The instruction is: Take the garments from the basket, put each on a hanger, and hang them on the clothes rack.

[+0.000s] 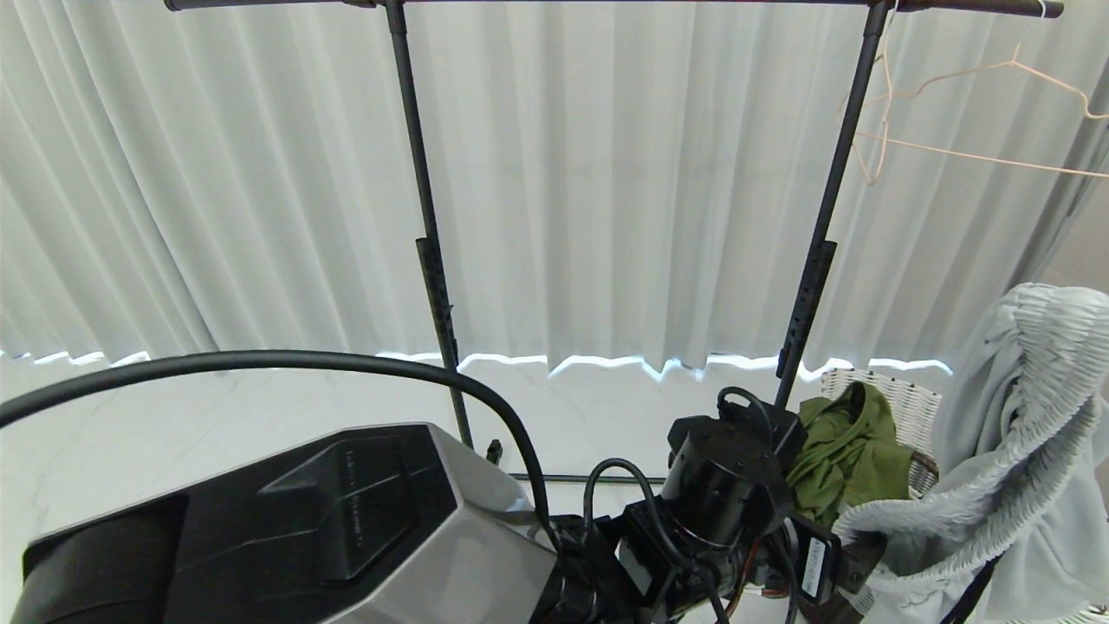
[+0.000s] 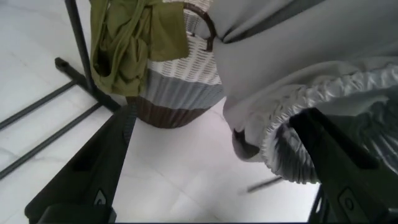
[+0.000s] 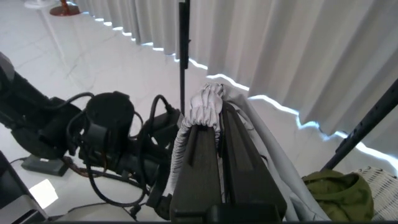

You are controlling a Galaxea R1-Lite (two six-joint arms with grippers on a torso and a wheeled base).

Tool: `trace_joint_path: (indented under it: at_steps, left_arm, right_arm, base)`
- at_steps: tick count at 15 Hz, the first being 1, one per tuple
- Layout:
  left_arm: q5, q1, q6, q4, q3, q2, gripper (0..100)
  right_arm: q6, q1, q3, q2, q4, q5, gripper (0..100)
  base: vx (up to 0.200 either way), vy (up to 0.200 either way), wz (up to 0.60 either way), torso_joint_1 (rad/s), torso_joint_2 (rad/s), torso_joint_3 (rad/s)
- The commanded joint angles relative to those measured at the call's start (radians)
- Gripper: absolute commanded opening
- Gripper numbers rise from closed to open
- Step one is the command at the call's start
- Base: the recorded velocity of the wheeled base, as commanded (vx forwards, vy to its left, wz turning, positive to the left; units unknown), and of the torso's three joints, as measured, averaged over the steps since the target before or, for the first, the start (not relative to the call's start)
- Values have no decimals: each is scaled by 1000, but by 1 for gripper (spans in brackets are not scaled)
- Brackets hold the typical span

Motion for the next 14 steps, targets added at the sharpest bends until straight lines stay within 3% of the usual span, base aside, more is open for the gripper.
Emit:
trace_joint_path:
  at_steps: [1,5,8,11,14]
  left_arm:
    - [-1,-2,1,-13,25,18,0]
    - [17,0,43,-48,77,0,0]
    - [82,50,113,-266,166,-20,0]
    - [96,133,97,-281,194,-167,0]
    - [88,133,93,-280,329,-411,0]
  right_arm:
    - [-1,4,0,-4,-1,0,0]
    - [2,-10,2,-4,-1,-7,0]
    - [2,-59,-6,17,-15,-6,0]
    - [2,-68,-29,70,-126,-6,0]
    - [5,-65,-37,116,-221,0,0]
  base:
    - [0,0,0,0,0,0]
    - [0,0,0,0,0,0]
    - [0,0,0,0,0,0]
    - [0,0,0,0,0,0]
    - [0,0,0,0,0,0]
